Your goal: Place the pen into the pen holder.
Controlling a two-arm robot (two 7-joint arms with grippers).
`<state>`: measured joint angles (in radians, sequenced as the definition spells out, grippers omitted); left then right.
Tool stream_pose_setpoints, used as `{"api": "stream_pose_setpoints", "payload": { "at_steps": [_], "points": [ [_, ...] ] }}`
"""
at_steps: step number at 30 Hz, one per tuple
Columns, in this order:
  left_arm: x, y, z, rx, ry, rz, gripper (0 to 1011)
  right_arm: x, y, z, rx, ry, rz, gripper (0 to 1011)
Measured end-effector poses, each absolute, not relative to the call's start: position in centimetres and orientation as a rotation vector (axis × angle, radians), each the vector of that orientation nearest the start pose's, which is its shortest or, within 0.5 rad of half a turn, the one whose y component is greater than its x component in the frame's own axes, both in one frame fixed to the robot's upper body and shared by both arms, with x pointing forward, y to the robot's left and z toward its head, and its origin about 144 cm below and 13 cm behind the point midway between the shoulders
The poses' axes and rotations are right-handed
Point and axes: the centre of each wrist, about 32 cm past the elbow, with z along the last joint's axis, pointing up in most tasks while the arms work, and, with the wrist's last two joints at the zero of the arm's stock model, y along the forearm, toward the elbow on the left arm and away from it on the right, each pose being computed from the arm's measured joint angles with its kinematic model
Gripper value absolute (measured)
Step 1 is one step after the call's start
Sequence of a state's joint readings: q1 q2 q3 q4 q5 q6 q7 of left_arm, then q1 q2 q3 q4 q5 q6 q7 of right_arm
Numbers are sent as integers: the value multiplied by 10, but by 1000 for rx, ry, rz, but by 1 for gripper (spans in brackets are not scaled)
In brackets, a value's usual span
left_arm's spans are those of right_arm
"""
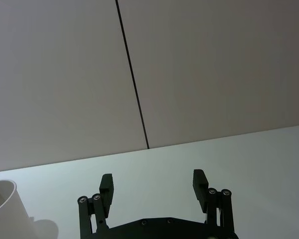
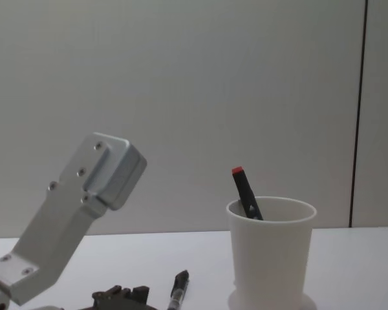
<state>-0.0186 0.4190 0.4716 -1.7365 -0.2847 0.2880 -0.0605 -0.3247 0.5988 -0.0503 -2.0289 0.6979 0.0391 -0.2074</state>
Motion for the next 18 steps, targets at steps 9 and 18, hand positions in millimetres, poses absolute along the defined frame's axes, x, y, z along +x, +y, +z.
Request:
{"api": "stream_pose_setpoints", "payload": {
  "at_steps": [9, 18],
  "points": [
    [426, 193, 1159, 321, 85, 1018, 1001, 371, -304, 1214, 83, 146, -1479, 1002],
    [426, 193, 1159, 322, 84, 1018, 1001, 371, -304, 1214, 84, 146, -1479, 1001]
  ]
}}
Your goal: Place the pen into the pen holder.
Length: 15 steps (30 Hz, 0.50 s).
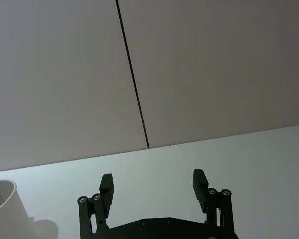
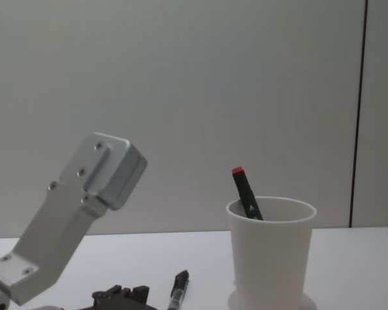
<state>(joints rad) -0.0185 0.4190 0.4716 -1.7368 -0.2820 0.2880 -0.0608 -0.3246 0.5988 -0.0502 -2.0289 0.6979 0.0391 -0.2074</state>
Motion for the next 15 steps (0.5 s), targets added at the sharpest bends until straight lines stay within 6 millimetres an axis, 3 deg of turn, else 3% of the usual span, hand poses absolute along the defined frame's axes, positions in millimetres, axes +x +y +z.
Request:
{"api": "stream_pose_setpoints", "payload": {
  "at_steps": [15],
  "points": [
    [426, 193, 1159, 322, 84, 1018, 1001, 370, -303, 1214, 83, 146, -1479, 1002]
  ]
}}
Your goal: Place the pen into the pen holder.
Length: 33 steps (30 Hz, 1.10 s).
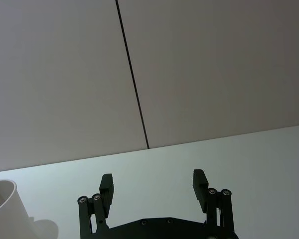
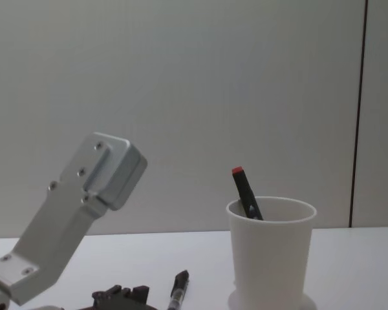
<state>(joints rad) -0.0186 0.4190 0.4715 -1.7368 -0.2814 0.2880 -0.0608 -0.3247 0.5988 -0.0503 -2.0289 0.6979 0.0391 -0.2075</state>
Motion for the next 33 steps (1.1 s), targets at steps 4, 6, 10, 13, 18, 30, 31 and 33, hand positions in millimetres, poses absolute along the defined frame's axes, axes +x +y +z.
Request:
{"api": "stream_pose_setpoints", "payload": {
  "at_steps": [4, 6, 10, 13, 18, 30, 31, 33],
  "points": [
    [426, 193, 1159, 322, 84, 1018, 1001, 370, -304, 1214, 83, 146, -1479, 1001],
    [426, 193, 1159, 322, 84, 1018, 1001, 371, -303, 1214, 84, 146, -1478, 1002],
    [426, 193, 1159, 322, 84, 1018, 1001, 371, -304, 1214, 83, 146, -1479, 1002],
    [426, 193, 1159, 322, 84, 1018, 1001, 371, -303, 1214, 84, 146, -1478, 1001],
    [426, 193, 1159, 322, 84, 1018, 1001, 371, -304, 1214, 84, 146, -1479, 1002],
    [426, 193, 1159, 322, 84, 1018, 1001, 371, -304, 1214, 84, 146, -1479, 1002],
    [426, 193, 1159, 322, 84, 1018, 1001, 371, -303, 1214, 84, 146, -1479, 1002],
    [426, 193, 1159, 322, 84, 1018, 1001, 371, -304, 1214, 84, 146, -1479, 1002]
  ]
}}
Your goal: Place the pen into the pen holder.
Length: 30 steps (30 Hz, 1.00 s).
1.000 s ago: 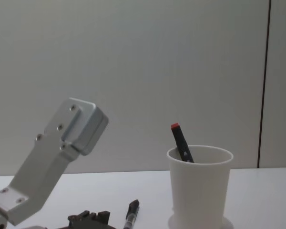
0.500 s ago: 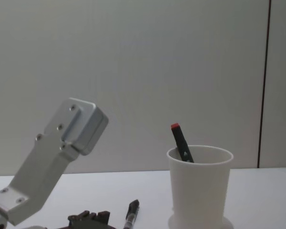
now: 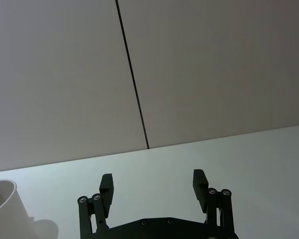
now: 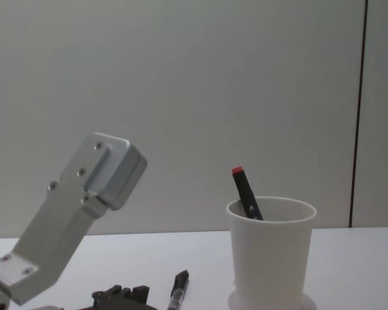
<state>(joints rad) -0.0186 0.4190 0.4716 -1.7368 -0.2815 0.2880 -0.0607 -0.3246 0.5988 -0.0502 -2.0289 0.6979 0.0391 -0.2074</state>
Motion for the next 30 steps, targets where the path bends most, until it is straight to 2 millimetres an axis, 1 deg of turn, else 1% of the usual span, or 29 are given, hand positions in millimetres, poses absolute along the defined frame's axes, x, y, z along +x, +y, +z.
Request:
{"api": "stream_pose_setpoints", "payload": {
  "at_steps": [30],
  "points": [
    [426, 193, 1159, 322, 84, 1018, 1001, 371, -303, 1214, 84, 146, -1479, 1002]
  ]
}}
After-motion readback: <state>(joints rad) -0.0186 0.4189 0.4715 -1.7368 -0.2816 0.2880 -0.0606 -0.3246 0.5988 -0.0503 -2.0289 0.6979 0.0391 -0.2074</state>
